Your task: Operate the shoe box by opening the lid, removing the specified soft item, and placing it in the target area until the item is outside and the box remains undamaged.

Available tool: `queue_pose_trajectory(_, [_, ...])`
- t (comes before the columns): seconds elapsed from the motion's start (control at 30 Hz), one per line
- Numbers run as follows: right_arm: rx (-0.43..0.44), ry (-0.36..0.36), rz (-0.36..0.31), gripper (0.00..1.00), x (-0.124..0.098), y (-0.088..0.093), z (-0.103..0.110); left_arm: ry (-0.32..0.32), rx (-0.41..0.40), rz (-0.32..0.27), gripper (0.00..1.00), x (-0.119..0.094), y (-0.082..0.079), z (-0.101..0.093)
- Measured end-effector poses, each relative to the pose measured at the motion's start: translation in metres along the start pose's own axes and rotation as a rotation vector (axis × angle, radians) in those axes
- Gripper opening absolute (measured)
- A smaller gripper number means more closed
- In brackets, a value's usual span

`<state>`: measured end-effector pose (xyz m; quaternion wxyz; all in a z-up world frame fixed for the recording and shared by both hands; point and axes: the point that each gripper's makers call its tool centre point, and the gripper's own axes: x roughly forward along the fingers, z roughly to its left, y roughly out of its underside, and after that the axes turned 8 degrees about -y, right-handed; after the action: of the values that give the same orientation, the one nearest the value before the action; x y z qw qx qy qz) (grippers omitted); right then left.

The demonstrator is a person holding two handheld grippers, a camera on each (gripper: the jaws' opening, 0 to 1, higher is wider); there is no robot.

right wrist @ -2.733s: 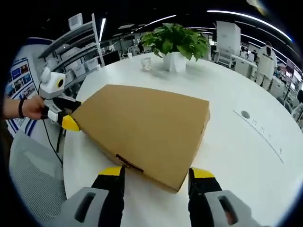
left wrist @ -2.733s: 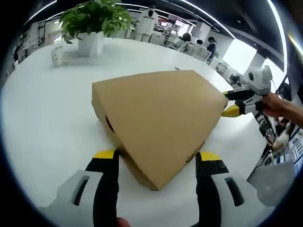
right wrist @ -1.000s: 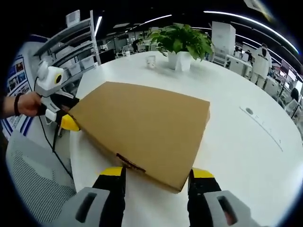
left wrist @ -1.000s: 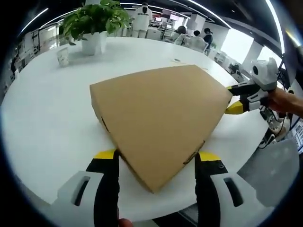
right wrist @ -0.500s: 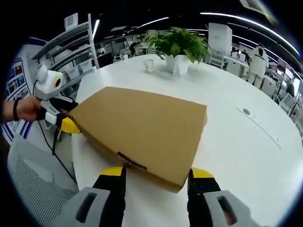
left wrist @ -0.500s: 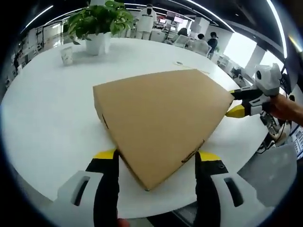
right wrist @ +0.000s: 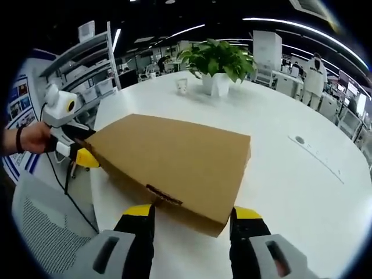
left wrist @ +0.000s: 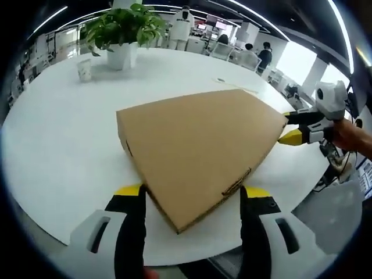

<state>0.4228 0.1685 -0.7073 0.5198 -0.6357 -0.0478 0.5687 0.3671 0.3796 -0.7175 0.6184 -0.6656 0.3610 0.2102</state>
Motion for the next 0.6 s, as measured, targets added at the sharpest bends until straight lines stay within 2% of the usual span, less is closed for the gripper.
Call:
queue_pose_trajectory(0.33, [-0.012, 0.0, -0.031, 0.47, -0.01, -0.009, 0.002, 0.007, -0.028, -0.019, 0.65, -0.01, -0.008, 0.0])
queue_pose_trajectory(0.6, [-0.04, -0.003, -0.068, 0.47, -0.02, -0.02, 0.004, 0.018, -0.012, -0.026, 0.62, -0.018, -0.015, 0.0])
